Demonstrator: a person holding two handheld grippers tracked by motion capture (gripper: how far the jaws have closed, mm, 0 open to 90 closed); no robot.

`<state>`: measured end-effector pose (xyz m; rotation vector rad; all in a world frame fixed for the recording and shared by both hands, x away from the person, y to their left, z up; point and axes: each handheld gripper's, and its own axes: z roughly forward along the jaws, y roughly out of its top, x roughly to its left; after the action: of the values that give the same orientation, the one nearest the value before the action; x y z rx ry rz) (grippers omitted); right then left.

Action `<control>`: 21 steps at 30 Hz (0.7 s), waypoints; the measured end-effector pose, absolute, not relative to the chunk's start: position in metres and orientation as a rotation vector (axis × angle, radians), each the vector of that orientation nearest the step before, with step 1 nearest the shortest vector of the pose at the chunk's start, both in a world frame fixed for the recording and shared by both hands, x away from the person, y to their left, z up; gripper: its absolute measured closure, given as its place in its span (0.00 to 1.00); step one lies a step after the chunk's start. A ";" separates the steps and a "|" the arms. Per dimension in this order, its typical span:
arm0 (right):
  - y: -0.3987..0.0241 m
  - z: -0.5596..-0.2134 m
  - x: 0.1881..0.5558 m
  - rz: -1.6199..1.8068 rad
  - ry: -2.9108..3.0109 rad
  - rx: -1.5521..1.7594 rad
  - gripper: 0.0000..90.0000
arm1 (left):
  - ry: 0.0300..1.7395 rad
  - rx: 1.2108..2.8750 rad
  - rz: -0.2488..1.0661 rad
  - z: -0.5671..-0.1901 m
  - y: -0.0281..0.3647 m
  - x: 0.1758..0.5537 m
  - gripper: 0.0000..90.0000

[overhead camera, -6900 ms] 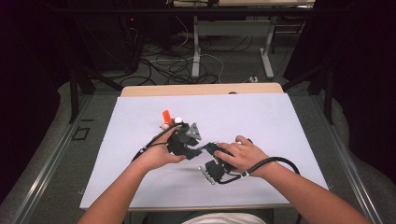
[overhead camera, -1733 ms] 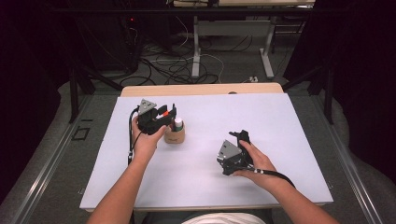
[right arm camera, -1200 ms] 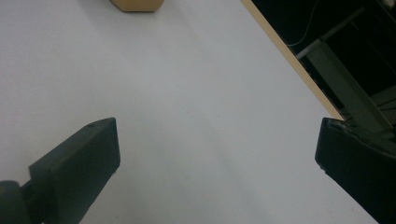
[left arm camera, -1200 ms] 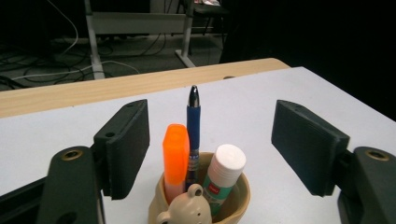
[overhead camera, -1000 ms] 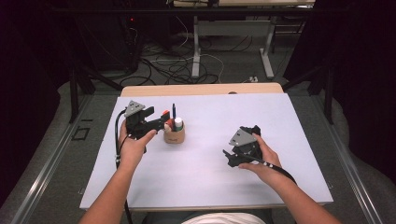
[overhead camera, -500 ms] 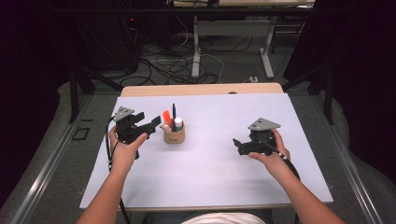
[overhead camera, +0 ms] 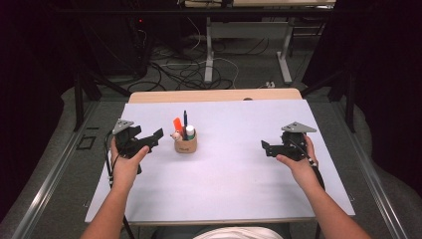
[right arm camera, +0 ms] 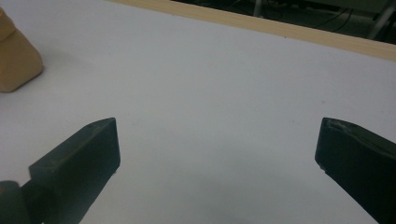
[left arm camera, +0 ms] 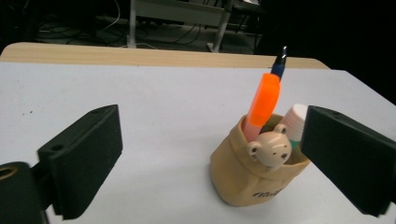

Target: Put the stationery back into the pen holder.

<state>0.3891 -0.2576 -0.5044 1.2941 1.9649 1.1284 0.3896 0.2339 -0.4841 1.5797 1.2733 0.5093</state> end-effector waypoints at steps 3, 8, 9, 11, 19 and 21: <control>-0.263 -0.508 0.392 1.109 1.953 1.310 0.00 | 1.291 1.590 0.500 -0.489 0.237 0.391 0.02; -0.271 -0.515 0.396 1.055 1.940 1.336 0.00 | 1.306 1.600 0.505 -0.498 0.241 0.393 0.00; -0.273 -0.516 0.397 1.041 1.932 1.347 0.00 | 1.312 1.608 0.507 -0.500 0.242 0.393 0.00; -0.276 -0.519 0.399 1.033 1.928 1.378 0.00 | 1.317 1.622 0.504 -0.504 0.242 0.393 0.00; -0.286 -0.526 0.404 0.997 1.898 1.445 0.00 | 1.296 1.624 0.526 -0.511 0.241 0.394 0.00; -0.289 -0.528 0.406 0.991 1.896 1.454 0.00 | 1.304 1.632 0.525 -0.513 0.242 0.394 0.00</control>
<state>0.4056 -0.2887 -0.5279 1.4543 1.8961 0.9905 0.3938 0.2422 -0.5126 1.6316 1.3043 0.5251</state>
